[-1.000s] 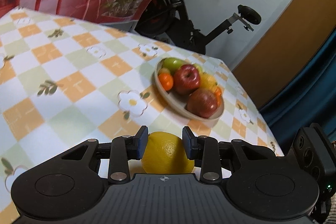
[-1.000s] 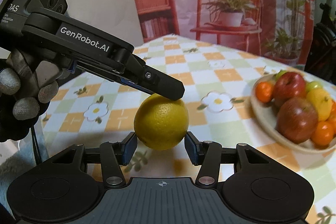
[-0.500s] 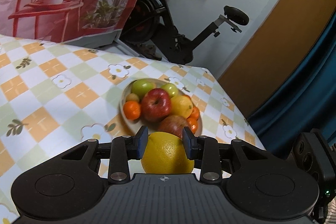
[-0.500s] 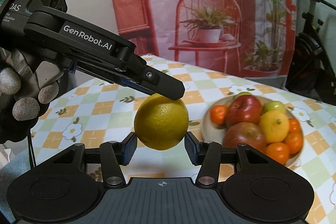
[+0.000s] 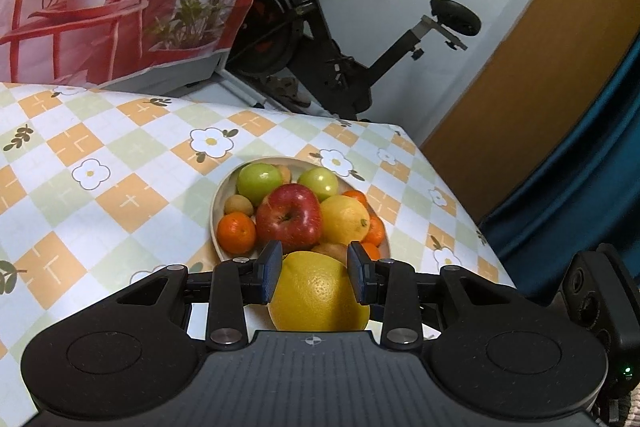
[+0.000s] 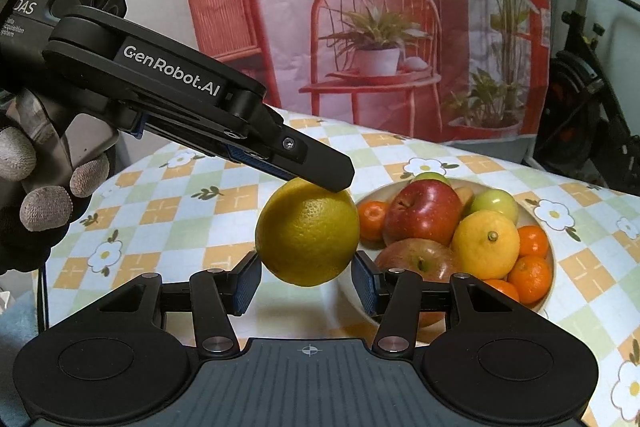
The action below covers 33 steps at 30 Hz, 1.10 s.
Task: Organize fruits
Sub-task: 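Lift the lemon with both grippers and carry it over the plate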
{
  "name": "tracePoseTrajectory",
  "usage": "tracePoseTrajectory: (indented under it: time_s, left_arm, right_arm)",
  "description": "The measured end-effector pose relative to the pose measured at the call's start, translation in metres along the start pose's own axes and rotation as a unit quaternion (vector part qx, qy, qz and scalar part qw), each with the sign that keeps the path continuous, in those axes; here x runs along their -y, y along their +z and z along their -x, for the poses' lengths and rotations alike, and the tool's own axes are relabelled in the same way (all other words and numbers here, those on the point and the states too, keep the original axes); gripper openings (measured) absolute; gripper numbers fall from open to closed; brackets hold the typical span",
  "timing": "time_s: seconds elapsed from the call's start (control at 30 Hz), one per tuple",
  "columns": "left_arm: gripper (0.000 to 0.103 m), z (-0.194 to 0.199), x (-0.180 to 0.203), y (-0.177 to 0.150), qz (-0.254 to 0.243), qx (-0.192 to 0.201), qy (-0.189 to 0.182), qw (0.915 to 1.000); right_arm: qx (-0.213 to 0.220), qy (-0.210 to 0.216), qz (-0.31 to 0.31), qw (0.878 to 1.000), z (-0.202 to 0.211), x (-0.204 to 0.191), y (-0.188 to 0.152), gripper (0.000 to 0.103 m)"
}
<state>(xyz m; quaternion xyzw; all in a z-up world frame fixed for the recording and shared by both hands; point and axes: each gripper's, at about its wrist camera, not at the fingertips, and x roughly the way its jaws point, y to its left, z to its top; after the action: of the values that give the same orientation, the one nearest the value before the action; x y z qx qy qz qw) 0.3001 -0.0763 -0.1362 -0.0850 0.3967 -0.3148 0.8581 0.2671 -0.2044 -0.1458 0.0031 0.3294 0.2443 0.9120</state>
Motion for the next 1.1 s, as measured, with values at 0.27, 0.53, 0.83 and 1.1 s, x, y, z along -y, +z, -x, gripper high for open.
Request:
tracePoseTrajectory:
  time_s: [0.27,0.53,0.83,1.1]
  left_arm:
    - [0.037,-0.019,-0.029,0.009,0.044,0.001,-0.011,0.9990]
    - [0.038,-0.038,-0.065,0.009,0.102,0.004,-0.060,0.9930]
    - [0.036,-0.053,-0.083,0.006,0.125,0.005,-0.089,0.9881]
    - [0.035,-0.058,-0.084,0.006,0.119,0.008,-0.091,0.9886]
  right_arm:
    - [-0.045,-0.012,0.019,0.999,-0.032,0.003,0.018,0.046]
    - [-0.101,-0.050,0.048,0.993,-0.059,-0.006,0.034,0.046]
    - [-0.149,-0.085,0.070,0.983,-0.080,-0.011,0.041,0.046]
    - [-0.163,-0.103,0.085,0.977,-0.081,-0.014,0.046,0.049]
